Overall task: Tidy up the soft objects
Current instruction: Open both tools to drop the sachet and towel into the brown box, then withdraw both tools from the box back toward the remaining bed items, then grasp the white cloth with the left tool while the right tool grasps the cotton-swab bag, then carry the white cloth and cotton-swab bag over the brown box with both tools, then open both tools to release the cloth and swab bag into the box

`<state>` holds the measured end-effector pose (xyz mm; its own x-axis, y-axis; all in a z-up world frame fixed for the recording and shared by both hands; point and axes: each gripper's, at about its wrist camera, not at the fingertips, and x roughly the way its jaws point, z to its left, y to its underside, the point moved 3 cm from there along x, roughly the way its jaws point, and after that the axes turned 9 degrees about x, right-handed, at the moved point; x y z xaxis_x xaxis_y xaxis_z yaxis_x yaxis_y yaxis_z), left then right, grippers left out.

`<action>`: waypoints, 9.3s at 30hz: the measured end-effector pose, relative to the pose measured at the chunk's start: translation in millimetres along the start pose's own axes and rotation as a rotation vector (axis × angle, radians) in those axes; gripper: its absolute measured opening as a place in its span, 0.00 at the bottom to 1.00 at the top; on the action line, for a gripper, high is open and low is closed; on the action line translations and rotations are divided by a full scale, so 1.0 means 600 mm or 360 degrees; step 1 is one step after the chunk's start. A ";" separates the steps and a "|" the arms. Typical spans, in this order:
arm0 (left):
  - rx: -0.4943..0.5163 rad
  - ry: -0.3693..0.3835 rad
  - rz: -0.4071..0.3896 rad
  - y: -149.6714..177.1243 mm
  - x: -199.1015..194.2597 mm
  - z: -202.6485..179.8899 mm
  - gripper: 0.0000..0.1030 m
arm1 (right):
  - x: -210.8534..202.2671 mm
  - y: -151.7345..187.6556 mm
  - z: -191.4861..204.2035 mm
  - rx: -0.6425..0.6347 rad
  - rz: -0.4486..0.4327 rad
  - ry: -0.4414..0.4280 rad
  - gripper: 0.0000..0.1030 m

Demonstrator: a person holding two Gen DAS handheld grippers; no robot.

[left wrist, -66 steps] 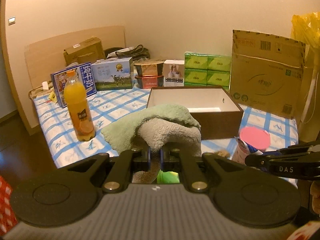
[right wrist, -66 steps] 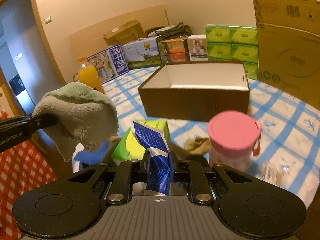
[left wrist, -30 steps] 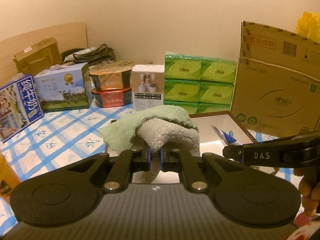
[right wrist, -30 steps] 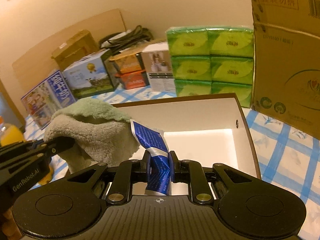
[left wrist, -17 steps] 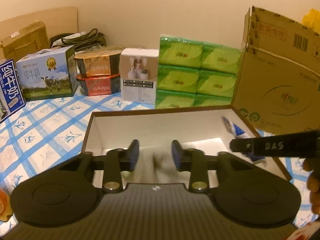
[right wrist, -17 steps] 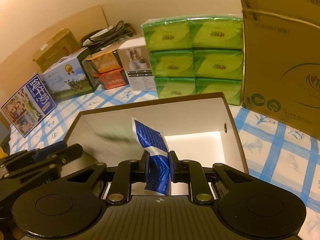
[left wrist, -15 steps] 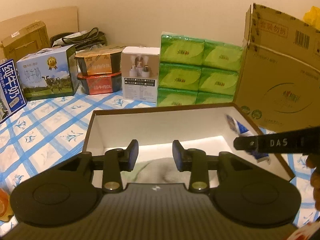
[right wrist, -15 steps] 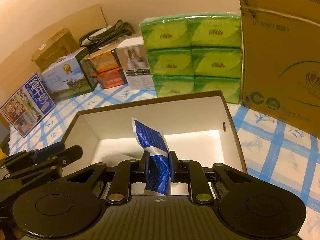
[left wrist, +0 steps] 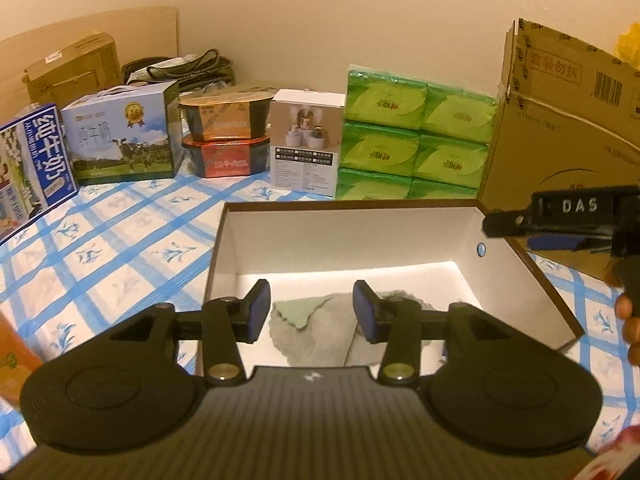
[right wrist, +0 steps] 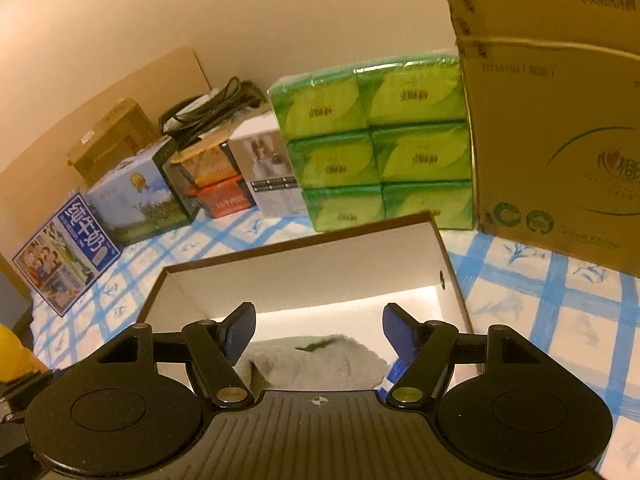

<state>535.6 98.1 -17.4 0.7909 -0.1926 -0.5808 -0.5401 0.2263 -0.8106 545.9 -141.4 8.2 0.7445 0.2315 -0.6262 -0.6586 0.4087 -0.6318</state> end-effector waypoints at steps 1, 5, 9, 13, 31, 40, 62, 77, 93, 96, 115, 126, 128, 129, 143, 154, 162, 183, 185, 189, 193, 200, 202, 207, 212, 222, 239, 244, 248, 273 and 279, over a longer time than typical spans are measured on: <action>-0.0006 -0.0004 0.0002 0.003 -0.011 0.001 0.42 | -0.009 0.000 0.000 -0.0006 -0.0002 -0.0006 0.68; -0.0038 -0.0023 0.0003 0.015 -0.061 0.006 0.44 | -0.048 0.011 0.003 -0.0033 -0.0002 -0.0033 0.69; -0.0068 -0.0071 -0.0007 0.025 -0.120 0.013 0.45 | -0.096 0.028 0.005 -0.0044 0.0018 -0.0084 0.69; -0.0082 -0.0105 -0.0036 0.032 -0.185 0.014 0.49 | -0.154 0.046 0.009 -0.0086 0.0015 -0.0154 0.69; -0.0118 -0.0143 -0.0028 0.118 -0.405 -0.051 0.57 | -0.362 0.185 0.000 -0.0231 0.0067 -0.0298 0.70; -0.0169 -0.0146 0.0009 0.162 -0.456 -0.080 0.56 | -0.419 0.247 -0.024 -0.0288 0.0128 -0.0310 0.70; -0.0121 -0.0152 0.0095 0.243 -0.508 -0.181 0.56 | -0.487 0.338 -0.085 -0.0394 0.0204 -0.0255 0.70; -0.0113 -0.0132 0.0142 0.302 -0.516 -0.220 0.56 | -0.504 0.378 -0.121 -0.0422 0.0188 -0.0201 0.70; -0.0032 -0.0121 0.0267 0.371 -0.485 -0.243 0.56 | -0.487 0.407 -0.166 -0.0406 0.0258 -0.0084 0.70; -0.0010 -0.0103 0.0324 0.386 -0.470 -0.247 0.56 | -0.479 0.416 -0.169 -0.0406 0.0281 -0.0078 0.70; -0.0010 -0.0068 0.0551 0.457 -0.395 -0.247 0.57 | -0.443 0.445 -0.195 -0.0331 0.0369 -0.0026 0.70; 0.0092 -0.0137 0.0586 0.488 -0.350 -0.246 0.58 | -0.426 0.459 -0.203 -0.0294 0.0423 -0.0003 0.70; 0.0098 -0.0154 0.0602 0.494 -0.340 -0.240 0.60 | -0.423 0.461 -0.204 -0.0289 0.0429 -0.0003 0.70; 0.0092 -0.0156 0.0599 0.495 -0.337 -0.236 0.63 | -0.422 0.462 -0.205 -0.0286 0.0433 -0.0001 0.70; -0.0050 -0.0040 0.0556 0.500 -0.321 -0.208 0.51 | -0.410 0.462 -0.218 -0.0234 0.0443 0.0027 0.70; 0.0111 0.0038 0.0508 0.473 -0.338 -0.274 0.04 | -0.419 0.441 -0.242 -0.0203 0.0345 0.0077 0.70; 0.0083 0.0006 0.0437 0.432 -0.341 -0.281 0.04 | -0.407 0.400 -0.271 -0.0224 0.0195 0.0154 0.70; 0.0091 0.0035 0.0429 0.389 -0.308 -0.316 0.04 | -0.270 0.380 -0.317 -0.0225 0.0223 0.0286 0.48; 0.0098 0.0038 0.0425 0.386 -0.306 -0.319 0.04 | -0.266 0.383 -0.320 -0.0238 0.0242 0.0289 0.37; 0.0110 0.0043 0.0415 0.380 -0.304 -0.327 0.04 | -0.268 0.385 -0.325 -0.0306 0.0227 0.0298 0.26; 0.0119 0.0048 0.0404 0.374 -0.305 -0.336 0.04 | -0.281 0.382 -0.333 -0.0317 0.0220 0.0289 0.24; 0.0125 0.0048 0.0368 0.358 -0.313 -0.344 0.04 | -0.317 0.365 -0.333 -0.0314 0.0208 0.0222 0.23; 0.0118 0.0049 0.0352 0.352 -0.316 -0.342 0.04 | -0.331 0.357 -0.328 -0.0323 0.0205 0.0184 0.23; 0.0120 0.0027 0.0287 0.324 -0.323 -0.332 0.04 | -0.357 0.328 -0.311 -0.0339 0.0181 0.0088 0.23; 0.0120 0.0003 0.0204 0.280 -0.322 -0.310 0.04 | -0.370 0.282 -0.293 -0.0350 0.0147 -0.0025 0.23; 0.0142 -0.0044 0.0001 0.149 -0.286 -0.263 0.04 | -0.343 0.166 -0.241 -0.0438 0.0049 -0.0224 0.23; 0.0122 0.0047 -0.0063 0.003 -0.109 -0.229 0.04 | -0.168 0.047 -0.144 -0.0571 0.0076 -0.0437 0.23; 0.0102 0.0072 -0.0009 -0.016 -0.045 -0.216 0.04 | -0.098 0.039 -0.124 -0.0602 0.0156 -0.0437 0.23; 0.0076 0.0101 0.0052 -0.018 -0.002 -0.205 0.04 | -0.052 0.040 -0.116 -0.0614 0.0219 -0.0415 0.23; 0.0059 0.0031 0.0239 0.010 0.075 -0.142 0.38 | 0.046 0.032 -0.090 -0.0474 0.0306 -0.0425 0.60; 0.0045 0.0010 0.0230 0.012 0.047 -0.126 0.39 | 0.028 0.025 -0.091 -0.0405 0.0218 -0.0427 0.70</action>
<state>532.3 22.2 -45.3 0.7034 -0.1621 -0.6920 -0.6399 0.2792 -0.7159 542.4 -179.4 -36.5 0.6279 0.5049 -0.5923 -0.7349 0.1340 -0.6649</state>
